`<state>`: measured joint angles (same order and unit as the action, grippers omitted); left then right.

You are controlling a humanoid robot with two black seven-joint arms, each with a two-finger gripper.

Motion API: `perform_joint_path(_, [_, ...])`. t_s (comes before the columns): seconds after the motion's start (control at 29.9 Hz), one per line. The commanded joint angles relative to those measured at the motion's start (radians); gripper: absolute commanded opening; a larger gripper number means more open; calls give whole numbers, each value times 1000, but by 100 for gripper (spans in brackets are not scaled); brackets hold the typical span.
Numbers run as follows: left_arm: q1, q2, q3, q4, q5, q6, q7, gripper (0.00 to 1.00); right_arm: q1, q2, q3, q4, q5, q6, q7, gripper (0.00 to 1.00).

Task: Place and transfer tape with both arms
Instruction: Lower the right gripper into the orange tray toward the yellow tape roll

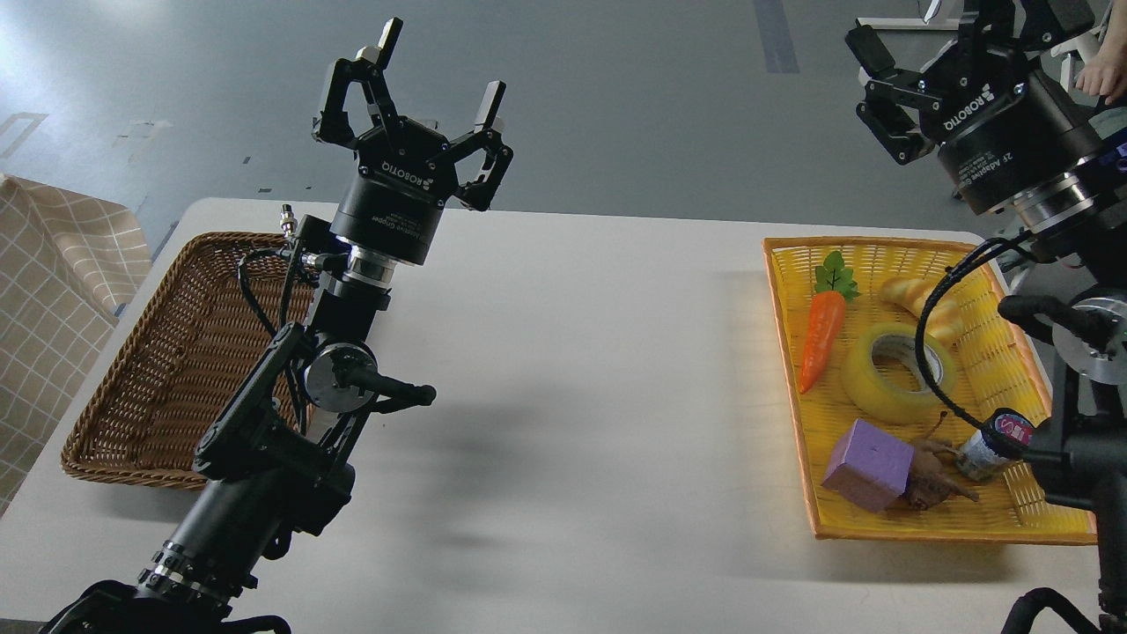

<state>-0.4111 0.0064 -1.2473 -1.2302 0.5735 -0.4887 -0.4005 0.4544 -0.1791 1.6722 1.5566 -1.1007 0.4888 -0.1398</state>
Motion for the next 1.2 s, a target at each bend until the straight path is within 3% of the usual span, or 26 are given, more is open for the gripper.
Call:
perform_joint_path(0.0, [0, 0, 0, 0, 0, 0, 0, 98, 0, -135, 0, 7, -111, 0, 26, 100])
perform_joint_path(0.23, [0, -2, 0, 0, 2, 0, 0, 98, -31, -339, 35, 82, -133, 0, 81, 100])
perform_joint_path(0.37, [0, 0, 0, 0, 2, 0, 0, 98, -105, -520, 21, 76, -180, 0, 85, 100])
perform_joint_path(0.53, [15, 0, 0, -5, 3, 0, 0, 98, -270, -689, 21, 56, -497, 0, 117, 100])
perform_joint_path(0.7, [17, -2, 2, -8, 3, 0, 0, 98, -315, -683, 5, 21, -721, 0, 115, 100])
perform_joint_path(0.87, [17, -2, 3, -8, 5, 0, 0, 98, -322, -593, -35, -9, -890, 0, 102, 100])
perform_joint_path(0.94, [17, 0, 3, -8, 5, 0, 0, 98, -335, -542, -69, -12, -990, 0, 68, 99])
perform_joint_path(1.17, [18, -2, 3, -6, 6, 0, 0, 98, -345, -447, -127, -39, -1030, 0, 20, 97])
